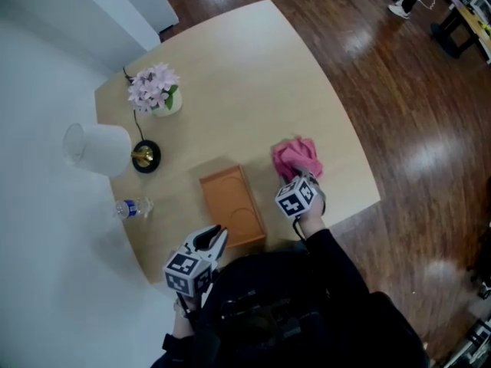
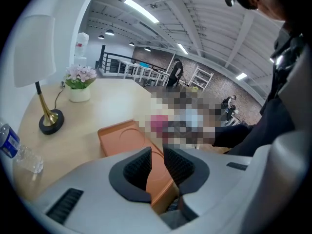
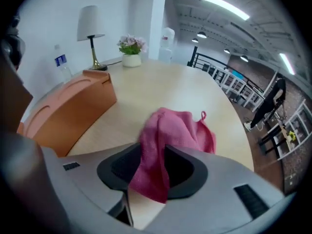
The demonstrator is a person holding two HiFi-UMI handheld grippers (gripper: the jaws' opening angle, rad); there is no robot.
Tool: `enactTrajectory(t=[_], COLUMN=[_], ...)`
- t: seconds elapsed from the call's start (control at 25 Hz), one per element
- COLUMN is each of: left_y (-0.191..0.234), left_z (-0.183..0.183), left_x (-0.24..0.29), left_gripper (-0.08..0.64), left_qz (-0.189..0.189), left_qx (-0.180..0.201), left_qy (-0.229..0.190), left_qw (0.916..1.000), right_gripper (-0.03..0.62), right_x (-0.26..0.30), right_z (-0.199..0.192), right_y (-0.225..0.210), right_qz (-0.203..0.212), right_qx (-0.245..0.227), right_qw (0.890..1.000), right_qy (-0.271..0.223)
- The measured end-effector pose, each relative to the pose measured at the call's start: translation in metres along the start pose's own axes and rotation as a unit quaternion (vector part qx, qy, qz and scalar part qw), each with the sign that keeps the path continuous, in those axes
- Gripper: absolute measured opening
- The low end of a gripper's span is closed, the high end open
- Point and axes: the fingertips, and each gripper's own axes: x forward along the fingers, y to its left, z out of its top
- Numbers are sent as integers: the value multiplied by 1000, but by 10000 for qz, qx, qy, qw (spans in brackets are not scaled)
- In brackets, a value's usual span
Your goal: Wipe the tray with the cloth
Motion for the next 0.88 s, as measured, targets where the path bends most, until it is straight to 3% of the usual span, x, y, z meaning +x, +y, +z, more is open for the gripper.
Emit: enactTrajectory(t=[0.08,0.16,0.2,0.32,0.4,0.48,0.6,0.68,0.72,0.8,0.88], left_y=[1,-1,-2,-4,-3,-2,-3,-4,-4,-2,0], left_z=[-1,-3,-4,-4,-4,-5,-8,-9,-9,-11,-12], left_x=[-2,-2,-2,-3,-4,-4,-4,-4,-5,-6,-7], left_gripper=[78,78,78,78,78,78,78,78,78,78,78], left_qz=[10,-2,-10,-18,-22,-28,-44,-44,-41,-21,14], left_qx=[-30,-53,-56,-31,-16,-17,-40,-50,-54,-63,-91], left_qy=[-3,-3,-3,-20,-41,-44,-39,-32,-27,-20,-26], left_qw=[10000,10000,10000,10000,10000,10000,10000,10000,10000,10000,10000], right_gripper=[155,43,28,21,20,21,23,26,64,206,270], right_x=[4,0,-3,-22,-40,-49,-42,-33,-31,-32,-29], right_z=[-3,-1,-1,2,8,7,-11,-20,-19,-7,7], right_y=[0,4,9,22,16,-5,-53,-74,-78,-76,-66], right_qz=[47,198,351,1032,1240,992,-70,-411,-378,-123,171], right_qx=[122,183,267,985,1526,1794,1543,1439,1500,1644,1630], right_qw=[9999,9996,9990,9893,9789,9765,9873,9885,9876,9851,9847], right_qy=[78,37,1,-288,-564,-668,-378,-224,-255,-487,-600])
